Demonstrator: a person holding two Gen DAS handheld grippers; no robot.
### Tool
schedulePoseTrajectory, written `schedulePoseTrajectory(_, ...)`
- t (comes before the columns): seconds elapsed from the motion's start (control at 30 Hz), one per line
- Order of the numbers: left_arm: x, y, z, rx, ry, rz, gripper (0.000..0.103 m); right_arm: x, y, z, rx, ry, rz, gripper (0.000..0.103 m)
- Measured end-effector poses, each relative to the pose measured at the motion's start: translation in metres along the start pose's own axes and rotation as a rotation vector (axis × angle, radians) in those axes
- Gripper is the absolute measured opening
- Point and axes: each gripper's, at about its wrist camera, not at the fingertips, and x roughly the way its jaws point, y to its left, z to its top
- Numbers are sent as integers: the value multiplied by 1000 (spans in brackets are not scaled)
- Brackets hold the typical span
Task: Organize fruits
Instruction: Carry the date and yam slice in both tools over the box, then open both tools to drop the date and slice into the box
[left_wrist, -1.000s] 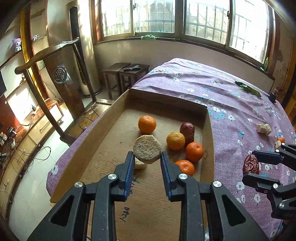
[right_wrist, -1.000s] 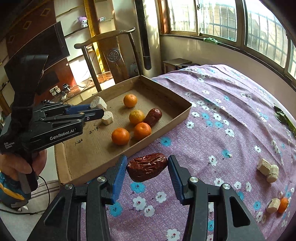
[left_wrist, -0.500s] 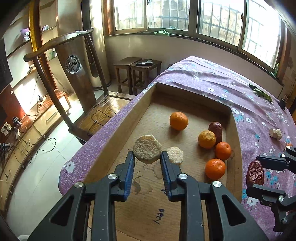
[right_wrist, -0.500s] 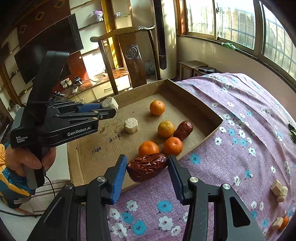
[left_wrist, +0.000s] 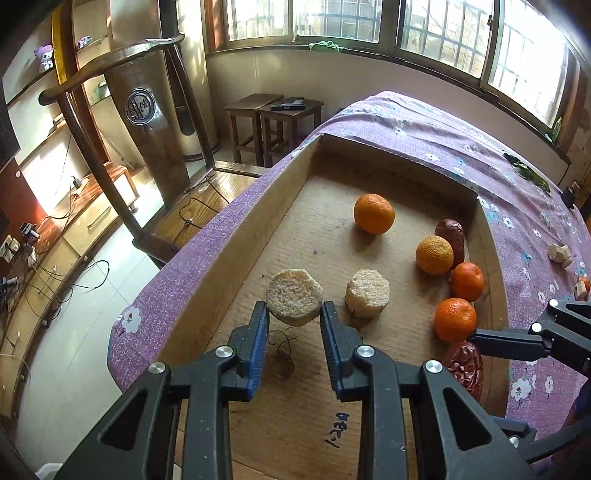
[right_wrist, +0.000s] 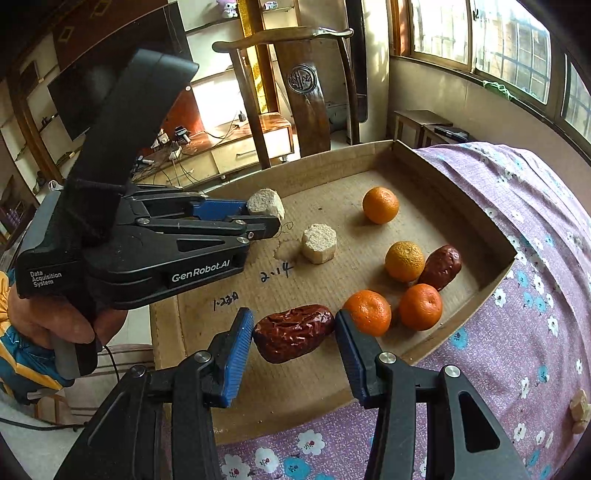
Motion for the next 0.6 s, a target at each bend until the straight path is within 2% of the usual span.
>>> schedulePoseTrajectory(0.23,5,-4,1,7,9,5,28,14,1,5,-5,22,27,51)
schedulePoseTrajectory(0.6,9,-4,0,6,18,16,28,29,3,12,6,15,-18,51)
